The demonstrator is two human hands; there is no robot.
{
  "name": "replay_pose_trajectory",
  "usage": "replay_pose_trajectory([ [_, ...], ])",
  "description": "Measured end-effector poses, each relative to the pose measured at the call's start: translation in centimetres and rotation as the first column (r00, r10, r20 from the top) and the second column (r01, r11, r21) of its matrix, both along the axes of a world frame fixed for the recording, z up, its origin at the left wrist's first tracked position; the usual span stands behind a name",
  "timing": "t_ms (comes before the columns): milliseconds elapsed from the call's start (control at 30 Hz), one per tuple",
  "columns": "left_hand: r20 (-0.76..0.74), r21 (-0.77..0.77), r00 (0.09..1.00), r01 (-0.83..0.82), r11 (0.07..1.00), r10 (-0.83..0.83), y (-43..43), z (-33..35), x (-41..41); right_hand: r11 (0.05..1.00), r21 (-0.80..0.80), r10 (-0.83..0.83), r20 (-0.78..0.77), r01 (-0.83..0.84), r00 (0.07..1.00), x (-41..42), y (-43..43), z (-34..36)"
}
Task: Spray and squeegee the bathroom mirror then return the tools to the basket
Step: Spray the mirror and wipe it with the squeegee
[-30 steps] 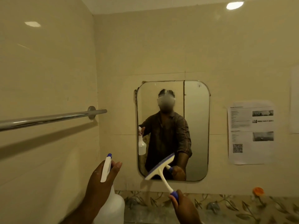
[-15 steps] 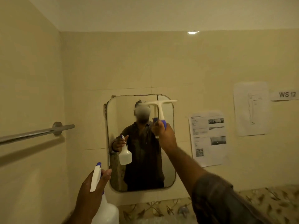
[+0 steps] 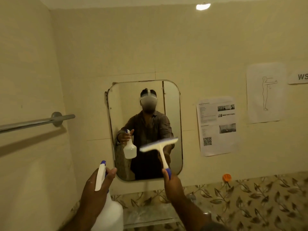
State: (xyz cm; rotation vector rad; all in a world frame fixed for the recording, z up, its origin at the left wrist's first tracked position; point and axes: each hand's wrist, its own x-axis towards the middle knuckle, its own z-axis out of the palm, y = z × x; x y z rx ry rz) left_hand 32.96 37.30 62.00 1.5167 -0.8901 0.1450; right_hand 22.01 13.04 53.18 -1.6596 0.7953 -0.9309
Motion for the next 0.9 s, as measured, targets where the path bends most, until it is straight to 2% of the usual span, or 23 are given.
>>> replay_pose_trajectory([
  [100,0.006,0.024,1.000,0.005,1.000,-0.006,-0.1,-0.6,-0.2,0.999,0.013,-0.028,-0.245,0.032,0.969,-1.0,1.5,-6.0],
  [167,-0.003,0.034,1.000,0.018,0.999,-0.018,-0.4,-1.0,-0.5,0.992,0.077,-0.069,-0.337,0.101,0.939,-1.5,2.5,-7.7],
  [233,-0.022,0.028,0.999,0.028,0.999,-0.027,-0.7,-1.2,-0.7,0.982,0.124,-0.090,-0.368,0.144,0.926,-1.9,3.1,-8.0],
  [400,0.002,0.023,1.000,0.013,1.000,-0.013,-1.6,-0.9,-1.8,0.988,0.129,-0.030,-0.388,0.086,0.921,-3.6,3.5,-5.9],
  [467,-0.002,-0.015,1.000,0.025,1.000,-0.025,-2.1,-0.3,-2.4,0.994,0.063,-0.064,-0.350,0.092,0.935,-4.5,4.0,-4.5],
  [600,-0.082,-0.106,0.995,0.049,0.993,-0.058,-3.2,1.8,-4.0,0.989,-0.074,-0.134,-0.064,0.129,0.989,-6.0,5.5,-0.8],
  [733,-0.088,-0.160,0.994,0.057,0.985,-0.071,-4.7,4.5,-5.1,0.985,-0.128,-0.091,0.183,0.116,0.979,-7.6,6.0,3.2],
  [900,-0.067,-0.133,0.990,0.118,0.984,-0.128,-7.2,6.9,-6.0,0.963,-0.207,-0.106,0.301,0.173,0.948,-11.0,4.2,6.2],
])
